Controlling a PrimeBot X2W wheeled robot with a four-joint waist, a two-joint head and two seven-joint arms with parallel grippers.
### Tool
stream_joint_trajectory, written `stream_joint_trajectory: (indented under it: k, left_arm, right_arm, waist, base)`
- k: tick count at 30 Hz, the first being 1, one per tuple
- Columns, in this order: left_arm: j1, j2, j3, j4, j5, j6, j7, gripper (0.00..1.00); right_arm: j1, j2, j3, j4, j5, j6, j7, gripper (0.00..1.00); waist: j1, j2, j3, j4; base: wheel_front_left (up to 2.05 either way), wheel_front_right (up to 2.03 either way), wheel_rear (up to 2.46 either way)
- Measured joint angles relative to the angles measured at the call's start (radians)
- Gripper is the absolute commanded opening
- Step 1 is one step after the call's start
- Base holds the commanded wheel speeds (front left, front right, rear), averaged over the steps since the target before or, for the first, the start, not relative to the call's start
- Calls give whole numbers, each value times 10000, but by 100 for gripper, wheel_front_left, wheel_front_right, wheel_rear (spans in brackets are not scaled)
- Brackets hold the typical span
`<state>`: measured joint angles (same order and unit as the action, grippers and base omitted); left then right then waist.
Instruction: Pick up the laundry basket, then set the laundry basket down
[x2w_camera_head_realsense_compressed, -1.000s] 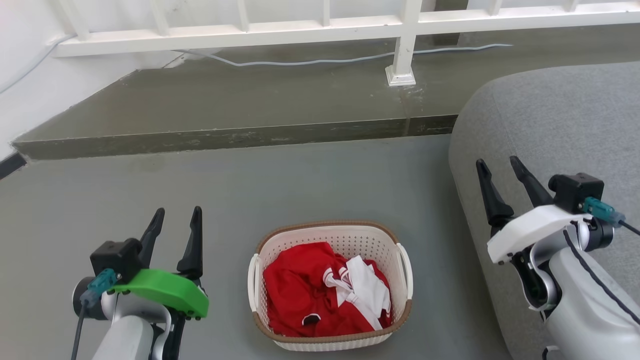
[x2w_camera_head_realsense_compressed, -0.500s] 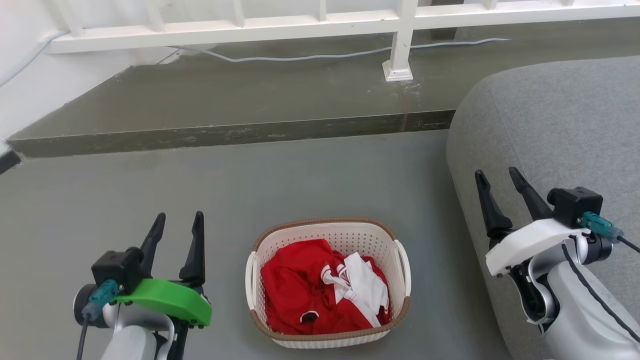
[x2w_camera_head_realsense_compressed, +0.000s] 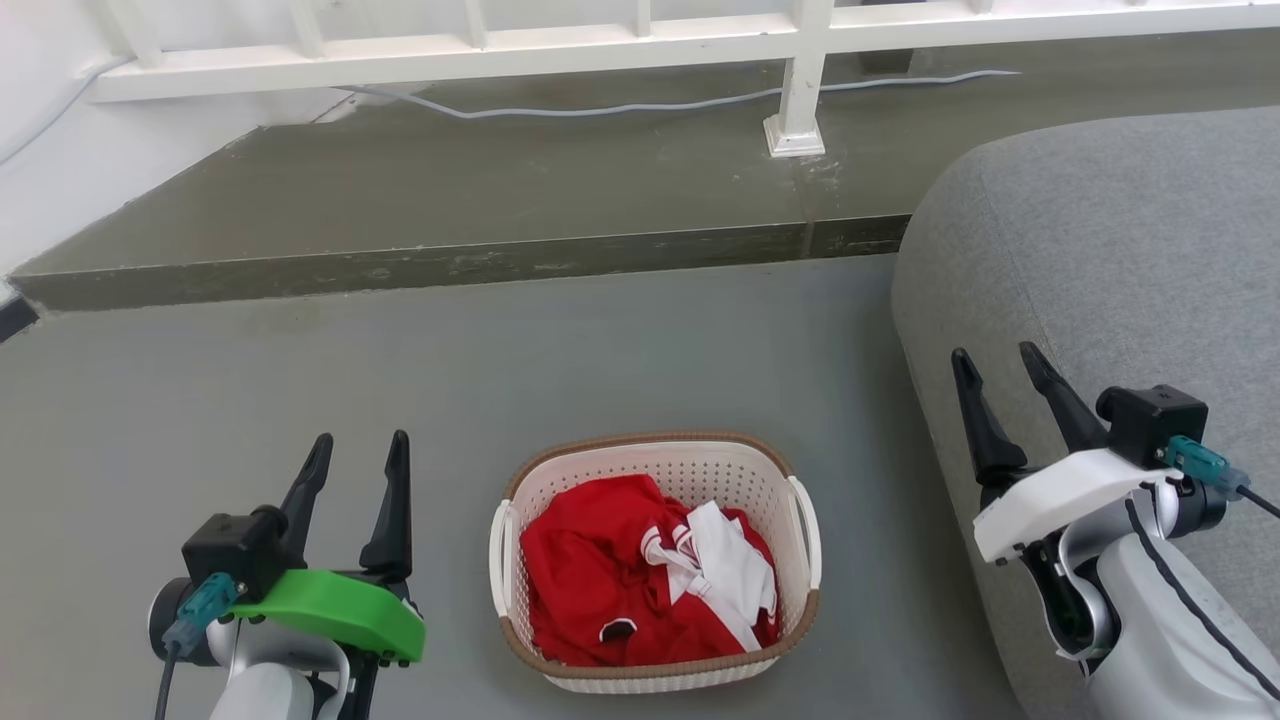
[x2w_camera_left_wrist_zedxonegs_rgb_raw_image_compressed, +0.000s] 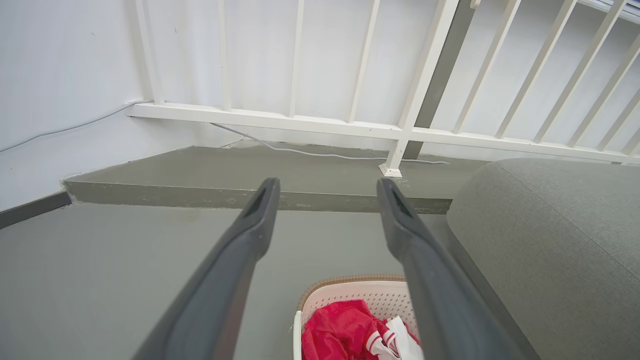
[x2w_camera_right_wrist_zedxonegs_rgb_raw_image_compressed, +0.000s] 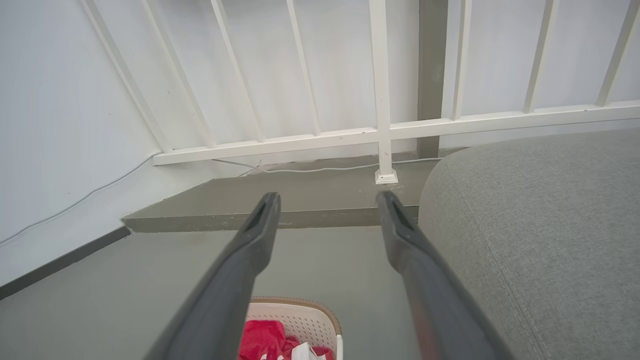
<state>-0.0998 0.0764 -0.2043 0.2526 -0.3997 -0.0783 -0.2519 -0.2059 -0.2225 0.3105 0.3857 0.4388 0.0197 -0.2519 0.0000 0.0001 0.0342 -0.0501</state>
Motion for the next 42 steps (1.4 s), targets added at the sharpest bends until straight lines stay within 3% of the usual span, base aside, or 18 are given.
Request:
stream_joint_trajectory:
  k: [20,21,32,42]
  left_arm:
    - [185,-186,205,-92,86,-140,0,100]
    - [189,-194,198,-58,79,-178,2,0]
    - [474,-311,238,343,-387,-182,165,0]
    - [473,-314,491,385,-1864,-182,581,0]
  right_arm:
    - [113,213,-349,-17,-288,242,0,100]
    - [117,224,-351,17,-307,234,2,0]
    - [563,500,-596,364,180,234,213,0]
    - [560,633,-980,345,1576,324,608,0]
  waist:
    - [0,0,45,-49]
    - [0,0,48,-53]
    - [0,0,22,-20]
    - [0,0,-15,37]
  base:
    - [0,0,0]
    - [0,0,0]
    - [0,0,0]
    - [0,0,0]
